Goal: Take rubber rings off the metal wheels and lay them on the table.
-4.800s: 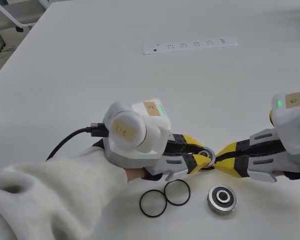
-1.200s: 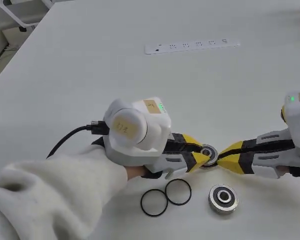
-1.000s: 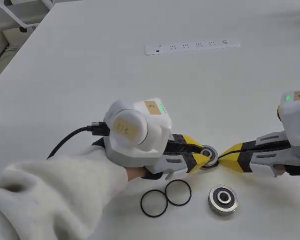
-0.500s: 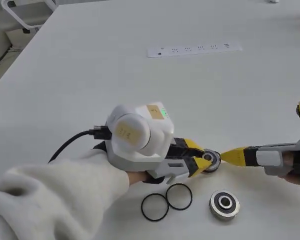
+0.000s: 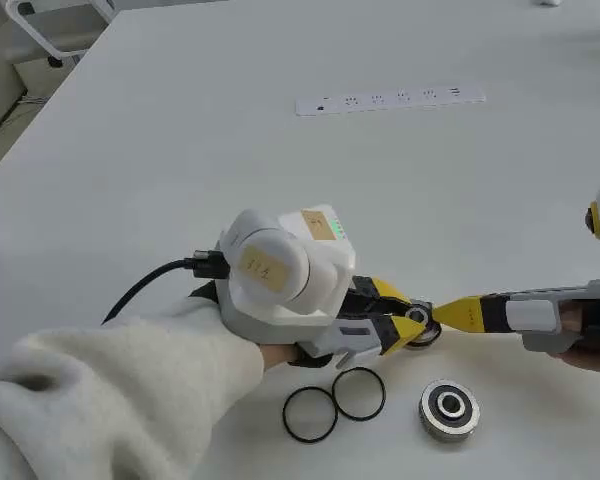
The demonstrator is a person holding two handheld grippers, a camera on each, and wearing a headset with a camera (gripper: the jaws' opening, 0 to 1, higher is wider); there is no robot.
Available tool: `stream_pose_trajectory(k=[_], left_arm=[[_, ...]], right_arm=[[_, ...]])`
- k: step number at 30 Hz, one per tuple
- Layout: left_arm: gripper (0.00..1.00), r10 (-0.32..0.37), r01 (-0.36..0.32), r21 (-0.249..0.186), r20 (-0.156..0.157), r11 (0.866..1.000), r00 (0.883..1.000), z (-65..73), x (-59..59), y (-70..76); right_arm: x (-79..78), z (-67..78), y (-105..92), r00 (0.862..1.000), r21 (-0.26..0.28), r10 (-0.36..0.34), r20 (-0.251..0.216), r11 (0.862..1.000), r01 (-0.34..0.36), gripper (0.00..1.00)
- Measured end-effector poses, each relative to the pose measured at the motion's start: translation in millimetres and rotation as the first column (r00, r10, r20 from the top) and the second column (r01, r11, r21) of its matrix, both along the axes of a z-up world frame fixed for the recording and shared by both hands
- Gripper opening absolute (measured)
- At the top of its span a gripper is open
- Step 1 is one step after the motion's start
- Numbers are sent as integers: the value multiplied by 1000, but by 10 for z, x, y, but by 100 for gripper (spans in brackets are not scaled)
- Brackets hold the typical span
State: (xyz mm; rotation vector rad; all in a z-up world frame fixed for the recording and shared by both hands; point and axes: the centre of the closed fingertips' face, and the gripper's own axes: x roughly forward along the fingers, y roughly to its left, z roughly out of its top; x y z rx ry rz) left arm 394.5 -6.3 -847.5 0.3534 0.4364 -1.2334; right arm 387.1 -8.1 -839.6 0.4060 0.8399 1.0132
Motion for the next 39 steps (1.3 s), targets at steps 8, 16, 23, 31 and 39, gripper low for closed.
stream_pose_trajectory(k=[8, 16, 23, 31, 39], left_arm=[[12, -1, 1, -2, 0, 1000, 1000, -3, 5, 0], [12, 2, -2, -4, -1, 1000, 1000, -4, 6, -2], [12, 7, -7, -9, -2, 1000, 1000, -1, 4, -14], [13, 32, -32, -11, -13, 999, 999, 7, -4, -23], [16, 15, -16, -41, -28, 999, 999, 124, -85, -57]], right_arm=[[-5, 24, 21, 1000, 19, 11, 5, 1000, -11, 0], [-17, 63, 48, 1000, 41, 25, 14, 999, -26, 0], [-30, 212, 138, 997, 58, 52, 53, 997, -55, 0], [3, -7, 26, 998, -47, 33, 47, 998, -31, 0], [7, 32, 2, 998, -63, 25, 56, 998, -21, 0]])
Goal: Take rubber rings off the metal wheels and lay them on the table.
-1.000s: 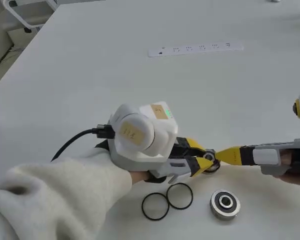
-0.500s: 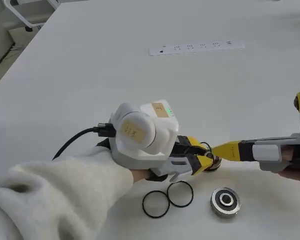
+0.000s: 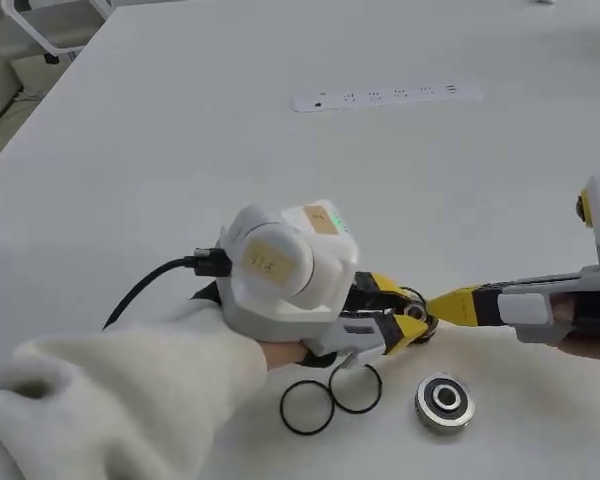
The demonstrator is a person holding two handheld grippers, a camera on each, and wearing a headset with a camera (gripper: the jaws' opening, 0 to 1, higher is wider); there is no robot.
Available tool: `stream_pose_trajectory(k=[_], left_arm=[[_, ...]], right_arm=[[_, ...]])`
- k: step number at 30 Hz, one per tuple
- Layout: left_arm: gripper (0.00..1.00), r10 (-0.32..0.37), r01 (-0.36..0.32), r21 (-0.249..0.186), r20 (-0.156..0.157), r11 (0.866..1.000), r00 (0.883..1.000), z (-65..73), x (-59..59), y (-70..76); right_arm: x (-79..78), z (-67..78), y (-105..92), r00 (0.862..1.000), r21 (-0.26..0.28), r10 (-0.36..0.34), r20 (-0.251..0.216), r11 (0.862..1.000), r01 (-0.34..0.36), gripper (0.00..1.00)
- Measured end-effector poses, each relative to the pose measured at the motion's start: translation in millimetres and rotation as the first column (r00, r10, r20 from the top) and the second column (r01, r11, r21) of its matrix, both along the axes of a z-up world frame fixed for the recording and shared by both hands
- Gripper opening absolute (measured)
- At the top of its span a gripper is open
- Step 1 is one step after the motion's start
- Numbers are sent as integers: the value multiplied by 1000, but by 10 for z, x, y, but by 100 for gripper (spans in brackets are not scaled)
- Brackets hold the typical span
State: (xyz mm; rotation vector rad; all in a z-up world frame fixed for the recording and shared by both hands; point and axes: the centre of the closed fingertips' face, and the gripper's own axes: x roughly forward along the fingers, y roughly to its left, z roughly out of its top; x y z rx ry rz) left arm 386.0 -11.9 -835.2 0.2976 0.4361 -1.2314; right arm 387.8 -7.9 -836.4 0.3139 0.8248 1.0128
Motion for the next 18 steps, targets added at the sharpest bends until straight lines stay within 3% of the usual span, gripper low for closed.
stream_pose_trajectory(k=[5, 7, 10, 14, 18], left_arm=[[20, -54, 54, 7, 14, 999, 998, 140, -89, 70], [20, -49, 49, -3, 35, 999, 998, 224, -72, 135], [27, -41, 41, -20, 30, 999, 999, 325, -64, 217], [28, -24, 24, -1, 36, 1000, 999, 421, -84, 400], [39, 22, -21, -22, 50, 1000, 999, 588, -93, 564]], right_arm=[[21, 85, -35, 999, -16, -19, 26, 1000, 19, 0], [31, 147, -32, 999, -14, -24, 43, 1000, 24, 0], [48, 218, -31, 998, -17, -28, 65, 999, 30, 0], [46, 320, -15, 996, -12, -33, 86, 999, 35, 0], [15, 377, 14, 995, -14, -25, 98, 1000, 27, 0]])
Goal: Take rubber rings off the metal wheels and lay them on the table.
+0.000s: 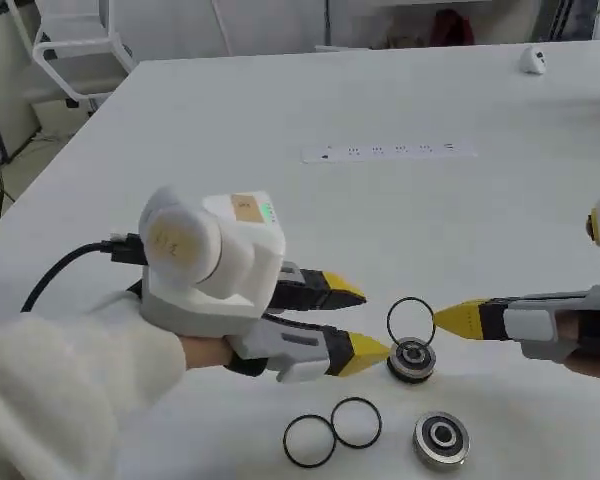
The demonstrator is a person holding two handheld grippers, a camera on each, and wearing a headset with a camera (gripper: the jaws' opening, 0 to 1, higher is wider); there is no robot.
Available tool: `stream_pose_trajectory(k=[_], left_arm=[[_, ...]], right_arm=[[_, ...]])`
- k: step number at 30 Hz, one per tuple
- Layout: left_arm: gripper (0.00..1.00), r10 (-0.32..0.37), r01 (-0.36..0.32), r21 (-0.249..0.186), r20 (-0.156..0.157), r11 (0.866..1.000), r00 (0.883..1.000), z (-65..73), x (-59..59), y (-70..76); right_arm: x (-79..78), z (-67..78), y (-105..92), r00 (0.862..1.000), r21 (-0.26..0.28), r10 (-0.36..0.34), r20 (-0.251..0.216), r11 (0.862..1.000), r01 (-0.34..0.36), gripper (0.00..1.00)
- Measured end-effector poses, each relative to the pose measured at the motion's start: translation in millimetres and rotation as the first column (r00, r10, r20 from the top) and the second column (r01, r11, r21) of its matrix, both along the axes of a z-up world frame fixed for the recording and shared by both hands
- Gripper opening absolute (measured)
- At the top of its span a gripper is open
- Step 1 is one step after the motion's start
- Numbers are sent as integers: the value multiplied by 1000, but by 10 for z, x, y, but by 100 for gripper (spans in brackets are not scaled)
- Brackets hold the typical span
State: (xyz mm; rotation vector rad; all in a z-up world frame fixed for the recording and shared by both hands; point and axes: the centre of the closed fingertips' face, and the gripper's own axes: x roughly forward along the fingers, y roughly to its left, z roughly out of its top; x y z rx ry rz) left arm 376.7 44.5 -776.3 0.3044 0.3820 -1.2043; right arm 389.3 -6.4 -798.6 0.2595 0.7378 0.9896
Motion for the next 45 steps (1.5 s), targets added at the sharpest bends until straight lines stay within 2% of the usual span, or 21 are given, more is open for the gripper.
stream_pose_trajectory(k=[2, 5, 9, 14, 19, 24, 28, 31, 33, 35, 38, 41, 43, 45], left_arm=[[45, 11, -11, -17, 0, 1000, 1000, 86, -41, 71], [52, 21, -21, -19, 11, 1000, 1000, 177, -105, 179], [69, 53, -52, -20, 22, 998, 998, 271, -214, 327], [72, 59, -58, -15, 61, 998, 996, 364, -365, 459], [81, 88, -83, -57, 83, 995, 993, 491, -495, 543], [85, 97, -90, -70, 109, 994, 989, 532, -624, 613], [88, 117, -108, -75, 122, 991, 986, 525, -676, 689], [89, 139, -129, -86, 118, 988, 983, 524, -708, 753], [91, 158, -146, -136, 85, 980, 984, 565, -751, 767], [94, 170, -156, -155, 78, 975, 982, 578, -768, 791], [95, 191, -176, -166, 79, 970, 978, 564, -788, 844], [95, 202, -189, -168, 59, 967, 978, 494, -851, 849], [95, 201, -191, -163, 47, 968, 979, 437, -906, 849], [95, 207, -198, -165, 37, 966, 978, 404, -937, 854]], right_arm=[[-26, 33, 24, 1000, 0, 8, 6, 1000, -8, 0], [-48, 104, 58, 999, 5, 14, 35, 1000, -14, 0], [-97, 192, 112, 999, 19, 22, 44, 1000, -23, 0], [-174, 239, 178, 998, 19, 43, 56, 999, -44, 0], [-288, 248, 241, 995, -5, 83, 64, 997, -83, 0], [-376, 268, 287, 992, -20, 107, 70, 994, -106, 0], [-431, 255, 322, 990, -35, 123, 65, 992, -121, 0], [-484, 253, 359, 988, -43, 140, 64, 990, -137, 0], [-486, 234, 359, 987, -55, 149, 64, 988, -145, 0], [-512, 216, 374, 986, -67, 157, 65, 986, -152, 0], [-544, 209, 393, 984, -73, 169, 62, 984, -164, 0], [-562, 172, 408, 981, -87, 186, 57, 980, -180, 0], [-613, 128, 421, 976, -94, 213, 32, 973, -210, 0], [-622, 74, 423, 977, -114, 212, 23, 971, -208, 0]])
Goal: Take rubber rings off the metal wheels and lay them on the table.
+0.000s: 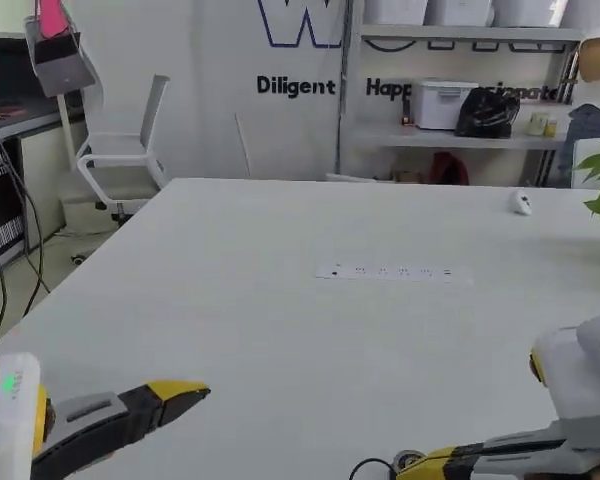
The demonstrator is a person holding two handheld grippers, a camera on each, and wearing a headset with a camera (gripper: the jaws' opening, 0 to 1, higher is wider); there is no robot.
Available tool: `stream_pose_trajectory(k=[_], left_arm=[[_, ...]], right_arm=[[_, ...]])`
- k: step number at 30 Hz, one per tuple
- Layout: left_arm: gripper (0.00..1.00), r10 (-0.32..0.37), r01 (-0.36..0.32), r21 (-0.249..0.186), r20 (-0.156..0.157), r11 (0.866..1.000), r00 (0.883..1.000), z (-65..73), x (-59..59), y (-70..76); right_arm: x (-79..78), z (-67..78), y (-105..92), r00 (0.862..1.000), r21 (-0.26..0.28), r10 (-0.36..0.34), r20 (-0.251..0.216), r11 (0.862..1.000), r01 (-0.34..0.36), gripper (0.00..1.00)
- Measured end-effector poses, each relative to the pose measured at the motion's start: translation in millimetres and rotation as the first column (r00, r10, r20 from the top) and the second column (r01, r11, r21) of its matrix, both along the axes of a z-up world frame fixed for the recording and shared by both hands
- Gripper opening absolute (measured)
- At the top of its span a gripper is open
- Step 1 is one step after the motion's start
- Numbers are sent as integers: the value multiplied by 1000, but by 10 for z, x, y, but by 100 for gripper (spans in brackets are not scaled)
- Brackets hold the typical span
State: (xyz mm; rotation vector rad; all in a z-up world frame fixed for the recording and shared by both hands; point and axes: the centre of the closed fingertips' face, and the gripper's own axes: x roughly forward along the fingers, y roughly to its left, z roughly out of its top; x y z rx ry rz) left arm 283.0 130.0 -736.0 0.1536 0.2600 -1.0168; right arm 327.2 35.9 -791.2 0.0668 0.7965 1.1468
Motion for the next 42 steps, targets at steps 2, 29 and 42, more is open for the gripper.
stream_pose_trajectory(k=[2, 29, 42], left_arm=[[95, 12, -12, -11, -8, 1000, 1000, -29, -29, 9], [87, 91, -94, -67, -48, 993, 995, -115, -81, 102], [85, 99, -102, -64, -58, 993, 993, -173, -55, 166]], right_arm=[[-24, -37, 9, 1000, -16, 15, -1, 1000, -15, 0], [-108, -479, 163, 995, -186, 100, -15, 977, -101, 0], [-105, -638, 221, 997, -201, 57, -54, 977, -67, 0]])
